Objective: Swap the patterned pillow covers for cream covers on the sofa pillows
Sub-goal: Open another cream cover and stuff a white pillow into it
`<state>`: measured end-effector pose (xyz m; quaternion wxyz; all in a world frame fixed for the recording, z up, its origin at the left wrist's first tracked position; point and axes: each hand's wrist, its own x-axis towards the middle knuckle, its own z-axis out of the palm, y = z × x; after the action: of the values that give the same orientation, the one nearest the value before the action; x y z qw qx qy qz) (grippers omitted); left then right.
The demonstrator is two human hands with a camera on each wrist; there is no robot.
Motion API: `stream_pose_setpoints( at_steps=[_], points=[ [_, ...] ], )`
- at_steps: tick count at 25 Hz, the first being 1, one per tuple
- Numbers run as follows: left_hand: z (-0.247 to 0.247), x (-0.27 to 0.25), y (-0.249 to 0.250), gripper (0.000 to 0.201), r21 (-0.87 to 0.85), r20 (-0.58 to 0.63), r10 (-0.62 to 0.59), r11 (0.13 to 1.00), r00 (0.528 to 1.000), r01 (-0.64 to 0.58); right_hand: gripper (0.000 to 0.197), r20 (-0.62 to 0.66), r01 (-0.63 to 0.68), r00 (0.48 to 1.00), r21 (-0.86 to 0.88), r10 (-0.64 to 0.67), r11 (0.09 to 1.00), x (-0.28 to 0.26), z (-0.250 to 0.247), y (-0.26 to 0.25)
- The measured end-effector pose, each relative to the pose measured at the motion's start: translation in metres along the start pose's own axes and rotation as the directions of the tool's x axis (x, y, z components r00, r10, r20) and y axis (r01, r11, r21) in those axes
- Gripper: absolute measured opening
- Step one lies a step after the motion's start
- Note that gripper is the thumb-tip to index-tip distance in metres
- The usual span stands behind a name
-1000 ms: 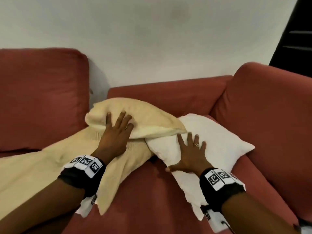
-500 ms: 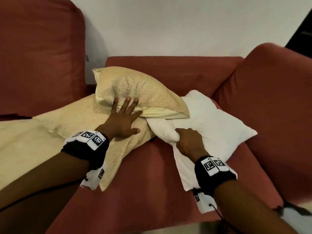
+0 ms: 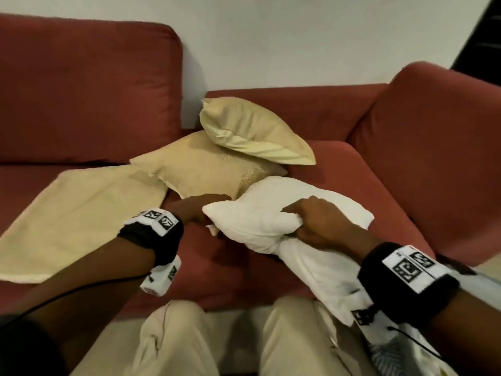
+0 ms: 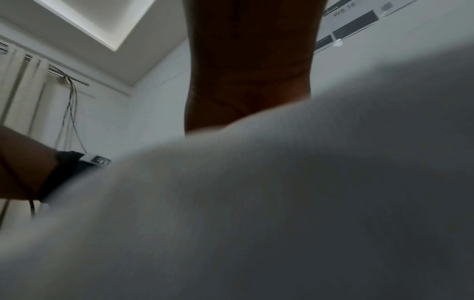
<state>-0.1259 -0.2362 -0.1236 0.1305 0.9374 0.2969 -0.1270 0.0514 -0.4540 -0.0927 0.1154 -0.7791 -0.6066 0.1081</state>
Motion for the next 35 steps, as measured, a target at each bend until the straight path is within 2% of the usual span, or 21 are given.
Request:
stream_pose_setpoints(
  at_steps=[1, 2, 3, 4, 5, 7, 9, 10, 13, 14, 17, 21, 23, 26, 28, 30, 32, 33, 34, 35],
  points=[
    [0.008, -0.012, -0.009, 0.065, -0.027, -0.016, -0.003, 1.000, 1.000, 0.003, 0.044, 0.063, 0.013, 0.998, -0.010, -0.013, 1.000, -0.008, 0.005, -0.017],
    [0.010, -0.032, -0.013, 0.067, -0.075, 0.019, 0.027, 0.997, 0.999, -0.025, 0.044, 0.096, 0.048, 0.994, -0.021, -0.046, 0.999, -0.014, 0.011, -0.034],
    [0.015, -0.047, -0.025, 0.070, -0.022, 0.072, 0.047, 0.999, 0.996, -0.046, 0.044, 0.112, 0.096, 0.989, -0.025, -0.092, 0.995, -0.017, 0.015, -0.051],
    [0.019, -0.069, -0.034, 0.074, -0.088, 0.105, 0.035, 0.996, 0.994, -0.026, 0.042, 0.135, 0.139, 0.982, -0.023, -0.135, 0.990, -0.021, 0.020, -0.069],
    [0.026, -0.082, -0.046, 0.074, -0.071, 0.152, -0.011, 0.997, 0.988, 0.021, 0.040, 0.196, 0.183, 0.965, -0.034, -0.173, 0.983, -0.027, 0.025, -0.085],
    [0.043, -0.098, -0.066, 0.062, 0.028, 0.265, -0.082, 0.997, 0.961, 0.077, 0.039, 0.406, 0.260, 0.884, -0.013, -0.232, 0.966, -0.034, 0.026, -0.108],
    [0.058, -0.114, -0.091, 0.061, 0.105, 0.306, -0.152, 0.987, 0.940, 0.125, 0.047, 0.609, 0.243, 0.750, 0.108, -0.257, 0.964, -0.030, 0.017, -0.133],
    [0.063, -0.120, -0.105, 0.062, 0.131, 0.291, -0.180, 0.980, 0.939, 0.148, 0.051, 0.622, 0.234, 0.738, 0.125, -0.260, 0.964, -0.019, 0.014, -0.141],
    [0.075, -0.121, -0.138, 0.061, 0.163, 0.232, -0.276, 0.956, 0.933, 0.243, 0.063, 0.420, 0.233, 0.883, -0.008, -0.208, 0.972, 0.030, 0.012, -0.146],
    [0.079, -0.118, -0.144, 0.062, 0.161, 0.205, -0.280, 0.955, 0.938, 0.250, 0.071, 0.375, 0.213, 0.910, -0.058, -0.177, 0.975, 0.044, 0.017, -0.143],
    [0.093, -0.108, -0.150, 0.072, 0.105, 0.114, -0.315, 0.947, 0.942, 0.304, 0.095, 0.431, 0.150, 0.895, -0.049, -0.114, 0.987, 0.071, 0.042, -0.134],
    [0.122, -0.093, -0.156, 0.079, 0.022, 0.077, -0.360, 0.933, 0.930, 0.359, 0.094, 0.504, 0.164, 0.854, -0.034, -0.125, 0.986, 0.100, 0.075, -0.137],
    [0.132, -0.088, -0.159, 0.080, 0.049, 0.068, -0.381, 0.924, 0.922, 0.379, 0.101, 0.533, 0.160, 0.839, -0.046, -0.112, 0.986, 0.112, 0.085, -0.138],
    [0.131, -0.081, -0.161, 0.081, 0.085, -0.042, -0.450, 0.888, 0.892, 0.451, 0.105, 0.554, 0.127, 0.828, -0.037, -0.085, 0.991, 0.126, 0.103, -0.128],
    [0.119, -0.080, -0.162, 0.059, -0.044, -0.211, -0.477, 0.877, 0.853, 0.479, 0.103, 0.530, 0.099, 0.844, -0.009, -0.079, 0.995, 0.126, 0.109, -0.120],
    [0.101, -0.086, -0.165, 0.043, -0.315, -0.354, -0.544, 0.835, 0.761, 0.451, 0.100, 0.508, 0.078, 0.858, 0.019, -0.077, 0.997, 0.122, 0.110, -0.117],
    [0.077, -0.097, -0.165, 0.030, -0.588, -0.452, -0.631, 0.742, 0.631, 0.322, 0.099, 0.490, 0.058, 0.869, 0.043, -0.072, 0.997, 0.115, 0.108, -0.116],
    [0.060, -0.104, -0.163, 0.028, -0.666, -0.492, -0.654, 0.708, 0.574, 0.236, 0.100, 0.481, 0.055, 0.874, 0.056, -0.075, 0.997, 0.112, 0.105, -0.117],
    [0.040, -0.110, -0.160, 0.029, -0.706, -0.520, -0.666, 0.688, 0.535, 0.169, 0.100, 0.470, 0.054, 0.879, 0.073, -0.082, 0.996, 0.109, 0.102, -0.119],
    [0.018, -0.120, -0.154, 0.032, -0.720, -0.544, -0.661, 0.684, 0.517, 0.118, 0.097, 0.454, 0.066, 0.885, 0.094, -0.101, 0.993, 0.105, 0.096, -0.124]
  ],
)
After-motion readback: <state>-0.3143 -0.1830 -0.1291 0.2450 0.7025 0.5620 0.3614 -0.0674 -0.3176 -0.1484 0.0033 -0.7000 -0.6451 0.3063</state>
